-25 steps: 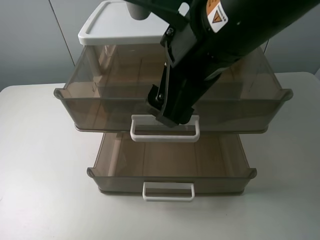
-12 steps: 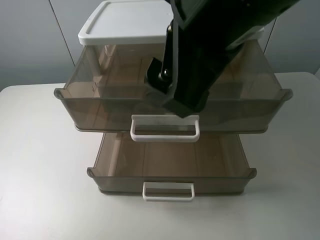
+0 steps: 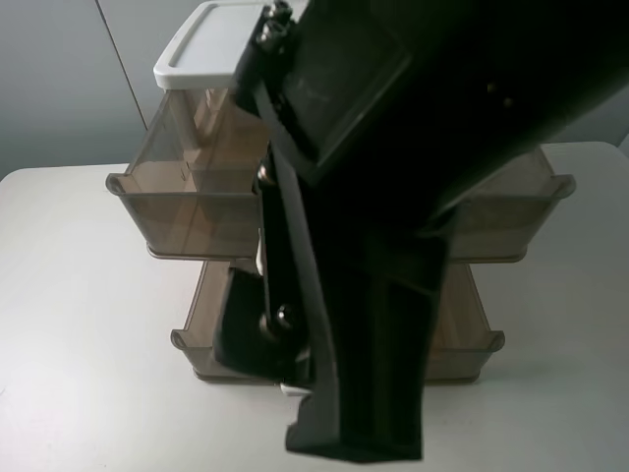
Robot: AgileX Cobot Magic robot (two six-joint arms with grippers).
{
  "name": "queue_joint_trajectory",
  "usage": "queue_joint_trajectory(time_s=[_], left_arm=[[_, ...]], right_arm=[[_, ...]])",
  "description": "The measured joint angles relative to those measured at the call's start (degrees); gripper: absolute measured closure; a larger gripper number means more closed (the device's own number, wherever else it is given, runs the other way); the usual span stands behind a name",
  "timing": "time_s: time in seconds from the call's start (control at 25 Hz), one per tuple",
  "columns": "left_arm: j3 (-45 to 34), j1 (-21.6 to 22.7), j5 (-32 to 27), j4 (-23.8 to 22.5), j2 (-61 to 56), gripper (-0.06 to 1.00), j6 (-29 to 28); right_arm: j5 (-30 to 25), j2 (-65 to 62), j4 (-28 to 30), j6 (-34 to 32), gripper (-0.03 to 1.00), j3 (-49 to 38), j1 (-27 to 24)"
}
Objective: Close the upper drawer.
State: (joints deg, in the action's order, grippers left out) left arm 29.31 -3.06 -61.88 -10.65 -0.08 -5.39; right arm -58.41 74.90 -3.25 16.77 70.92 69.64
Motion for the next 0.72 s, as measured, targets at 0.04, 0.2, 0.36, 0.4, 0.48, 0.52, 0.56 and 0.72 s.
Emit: queue_joint_trajectory(time_s=[0.04, 0.2, 0.36, 0.4, 0.48, 0.52, 0.56, 0.72], left_arm=[[0.00, 0.00, 0.00, 0.00, 0.00, 0.20, 0.00], [0.00, 0.00, 0.00, 0.00, 0.00, 0.20, 0.00], [0.00, 0.00, 0.00, 0.00, 0.00, 0.20, 0.00], [0.00, 0.00, 0.00, 0.00, 0.00, 0.20, 0.00], [0.00, 0.00, 0.00, 0.00, 0.00, 0.20, 0.00], [0.00, 0.00, 0.00, 0.00, 0.00, 0.20, 0.00], [0.00, 0.00, 0.00, 0.00, 0.00, 0.20, 0.00], [0.00, 0.00, 0.00, 0.00, 0.00, 0.20, 0.00]], right_arm=[[0.00, 0.40, -0.41, 0.48, 0.35, 0.00, 0.00], [0.10, 2.37, -0.83, 1.25, 0.36, -1.21, 0.00], [0.23, 4.86, -0.83, 1.61, 0.36, -2.27, -1.58], [0.23, 5.58, -0.83, 1.71, 0.36, -2.50, -2.39], [0.31, 6.54, -0.54, 1.95, 0.36, -3.39, -3.73], [0.46, 6.80, -0.30, 2.08, 0.36, -3.92, -4.34], [0.62, 6.95, 0.31, 2.08, 0.36, -4.43, -4.81], [0.88, 7.43, 2.42, 2.18, 0.36, -5.78, -6.51]])
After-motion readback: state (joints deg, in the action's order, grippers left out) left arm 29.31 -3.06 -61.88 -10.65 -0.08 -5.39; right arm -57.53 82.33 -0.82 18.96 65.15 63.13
